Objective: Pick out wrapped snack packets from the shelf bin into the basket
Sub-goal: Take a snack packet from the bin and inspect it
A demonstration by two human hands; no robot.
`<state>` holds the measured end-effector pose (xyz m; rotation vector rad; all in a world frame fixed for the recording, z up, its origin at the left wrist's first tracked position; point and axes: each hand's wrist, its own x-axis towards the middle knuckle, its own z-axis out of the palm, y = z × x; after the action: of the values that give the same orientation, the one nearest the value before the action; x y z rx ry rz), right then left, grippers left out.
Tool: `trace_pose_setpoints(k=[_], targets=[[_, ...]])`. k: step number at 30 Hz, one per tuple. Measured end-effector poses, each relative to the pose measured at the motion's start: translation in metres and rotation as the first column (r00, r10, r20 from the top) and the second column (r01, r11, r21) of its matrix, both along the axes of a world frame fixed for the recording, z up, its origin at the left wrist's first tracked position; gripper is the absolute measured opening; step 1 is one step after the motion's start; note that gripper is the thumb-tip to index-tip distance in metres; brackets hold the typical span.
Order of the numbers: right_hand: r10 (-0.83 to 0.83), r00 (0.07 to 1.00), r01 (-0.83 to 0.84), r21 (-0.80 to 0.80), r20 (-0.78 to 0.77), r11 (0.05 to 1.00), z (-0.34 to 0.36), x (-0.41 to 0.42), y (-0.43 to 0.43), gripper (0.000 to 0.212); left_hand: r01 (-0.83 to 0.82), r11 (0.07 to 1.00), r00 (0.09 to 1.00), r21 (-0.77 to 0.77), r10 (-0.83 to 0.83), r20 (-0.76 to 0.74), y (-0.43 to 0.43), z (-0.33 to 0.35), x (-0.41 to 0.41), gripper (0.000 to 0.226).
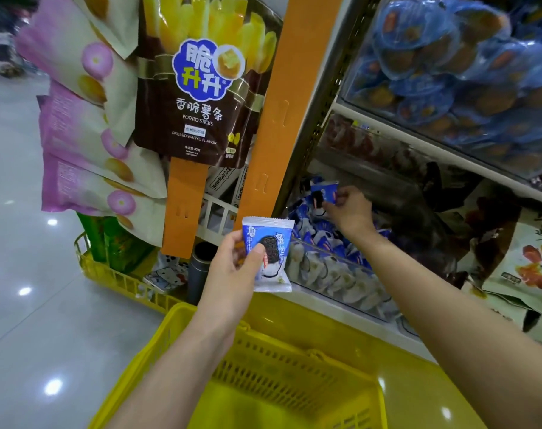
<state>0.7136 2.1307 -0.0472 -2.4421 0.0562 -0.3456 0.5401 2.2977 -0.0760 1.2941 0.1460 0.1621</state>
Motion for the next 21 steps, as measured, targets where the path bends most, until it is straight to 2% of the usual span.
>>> trace_pose_setpoints(k=[3,6,9,11,14,15,18,21], targets=[[0.04,0.997,-0.046,-0.09,-0.067,0.995,-0.004,0.003,-0.004,0.038,-0.007,1.0,1.0,0.004,0.007,0.006,0.003,-0.002,0.002,0.018],[0.033,0.985,-0.074,-0.249,-0.167,0.966,0.005,0.003,-0.004,0.02,-0.007,1.0,1.0,0.012,0.007,0.005,0.005,-0.003,0.003,0.02],[-0.039,0.955,-0.103,-0.452,-0.293,0.886,0.021,0.005,0.001,0.033,-0.006,1.0,1.0,0.015,0.006,0.0,0.004,-0.004,0.004,0.02],[-0.015,0.937,-0.153,-0.448,-0.349,0.881,0.027,0.007,0.006,0.035,-0.007,1.0,1.0,0.01,0.007,0.003,0.004,-0.003,0.004,0.02],[0.129,0.93,-0.228,-0.265,-0.343,0.937,0.024,0.007,0.016,0.035,-0.005,1.0,1.0,0.009,0.005,0.001,0.004,-0.003,0.005,0.021],[0.151,0.937,-0.237,-0.258,-0.316,0.937,0.021,0.006,0.019,0.035,-0.005,1.0,1.0,0.007,0.005,0.001,0.004,-0.004,0.005,0.022],[0.122,0.949,-0.221,-0.338,-0.289,0.915,0.015,0.004,0.022,0.031,-0.006,1.0,1.0,0.003,0.006,-0.002,0.005,-0.004,0.006,0.022],[0.061,0.931,-0.232,-0.452,-0.361,0.862,0.016,0.004,0.025,0.023,-0.001,1.0,1.0,0.008,0.001,-0.004,0.005,-0.005,0.006,0.021]])
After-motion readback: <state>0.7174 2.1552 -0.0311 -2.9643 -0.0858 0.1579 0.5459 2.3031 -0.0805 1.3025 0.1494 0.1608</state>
